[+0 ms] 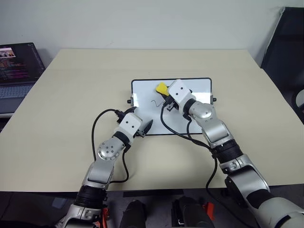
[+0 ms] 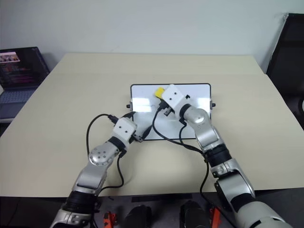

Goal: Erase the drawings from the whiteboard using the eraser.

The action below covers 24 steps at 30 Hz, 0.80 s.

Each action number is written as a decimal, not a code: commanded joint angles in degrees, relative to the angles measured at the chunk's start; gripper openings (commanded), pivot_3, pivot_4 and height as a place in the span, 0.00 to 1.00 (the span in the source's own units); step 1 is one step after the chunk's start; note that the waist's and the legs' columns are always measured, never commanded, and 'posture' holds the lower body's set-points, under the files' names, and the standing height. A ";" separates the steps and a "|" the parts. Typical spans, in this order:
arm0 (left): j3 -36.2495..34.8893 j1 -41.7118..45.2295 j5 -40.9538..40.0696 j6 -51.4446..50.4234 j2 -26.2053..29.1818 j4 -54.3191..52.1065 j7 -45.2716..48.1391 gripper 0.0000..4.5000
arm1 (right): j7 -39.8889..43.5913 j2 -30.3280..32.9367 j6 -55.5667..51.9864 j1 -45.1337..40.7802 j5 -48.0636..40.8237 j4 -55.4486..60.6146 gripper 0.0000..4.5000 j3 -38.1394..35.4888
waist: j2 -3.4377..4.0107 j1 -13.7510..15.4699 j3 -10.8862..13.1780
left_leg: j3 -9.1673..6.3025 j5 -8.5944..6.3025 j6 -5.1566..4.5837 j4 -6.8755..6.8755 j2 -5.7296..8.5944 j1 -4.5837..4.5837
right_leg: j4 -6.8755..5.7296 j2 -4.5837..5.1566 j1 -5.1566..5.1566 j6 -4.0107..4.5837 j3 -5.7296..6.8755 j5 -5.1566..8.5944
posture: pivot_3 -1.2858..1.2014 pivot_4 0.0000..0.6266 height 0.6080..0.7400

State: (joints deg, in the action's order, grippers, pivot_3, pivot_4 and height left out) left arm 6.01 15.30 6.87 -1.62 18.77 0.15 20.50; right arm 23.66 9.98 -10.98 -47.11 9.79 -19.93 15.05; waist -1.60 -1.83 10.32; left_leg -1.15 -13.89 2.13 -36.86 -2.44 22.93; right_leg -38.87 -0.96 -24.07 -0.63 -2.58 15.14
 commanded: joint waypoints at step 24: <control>0.24 -0.37 -0.17 0.52 -0.49 -3.09 0.23 1.00 | -7.73 -2.70 6.48 -7.68 4.01 -10.70 0.24 0.97 | -0.01 -0.02 -0.01 | -0.06 0.08 -0.06 -0.08 -0.03 -0.09 | -0.08 -0.07 0.03 0.18 0.08 -0.17 | 0.52 0.24 1.00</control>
State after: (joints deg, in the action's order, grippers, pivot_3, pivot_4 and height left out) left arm 6.36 14.20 7.00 -1.94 18.37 -0.51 20.72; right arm 18.47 8.14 -6.43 -53.06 13.04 -28.77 16.93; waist -1.60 -1.86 10.31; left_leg -1.17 -13.81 2.07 -36.91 -2.46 22.86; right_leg -38.95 -1.03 -24.07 -0.45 -2.52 14.97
